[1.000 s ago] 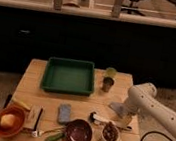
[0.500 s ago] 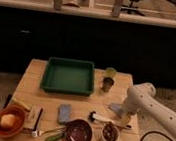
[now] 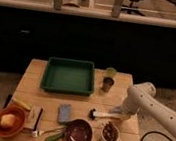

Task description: Place towel in tray

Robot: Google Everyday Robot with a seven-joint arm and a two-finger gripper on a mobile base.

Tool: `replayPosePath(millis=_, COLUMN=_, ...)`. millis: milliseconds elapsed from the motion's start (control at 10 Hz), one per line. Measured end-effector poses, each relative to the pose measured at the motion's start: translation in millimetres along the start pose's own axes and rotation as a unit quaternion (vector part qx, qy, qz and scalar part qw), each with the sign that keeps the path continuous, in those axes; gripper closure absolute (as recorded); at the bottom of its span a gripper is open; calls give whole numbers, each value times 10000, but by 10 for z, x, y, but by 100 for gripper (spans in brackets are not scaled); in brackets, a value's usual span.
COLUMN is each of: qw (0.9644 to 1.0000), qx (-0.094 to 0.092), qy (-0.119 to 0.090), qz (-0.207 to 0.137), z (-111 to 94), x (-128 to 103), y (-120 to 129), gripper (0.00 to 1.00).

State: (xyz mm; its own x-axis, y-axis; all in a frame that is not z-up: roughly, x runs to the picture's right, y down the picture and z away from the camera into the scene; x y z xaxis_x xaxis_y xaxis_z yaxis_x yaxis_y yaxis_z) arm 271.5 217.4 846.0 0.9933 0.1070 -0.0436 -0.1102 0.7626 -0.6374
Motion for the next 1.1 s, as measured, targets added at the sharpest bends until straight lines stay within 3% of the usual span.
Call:
replayPosePath(millis=200, qw=10000, qx=21, qy=24, qz=-18, z=-31, x=-18, y=-6, gripper=98)
replayPosePath(millis=600, qw=9996, qx=167, qy=193, qz=-127, z=-475, x=-132, y=-50, gripper=98)
replayPosePath(millis=1100, qw=9984, qx=345, qy=363, qz=-280, z=-825, x=-353, y=-142, gripper=98)
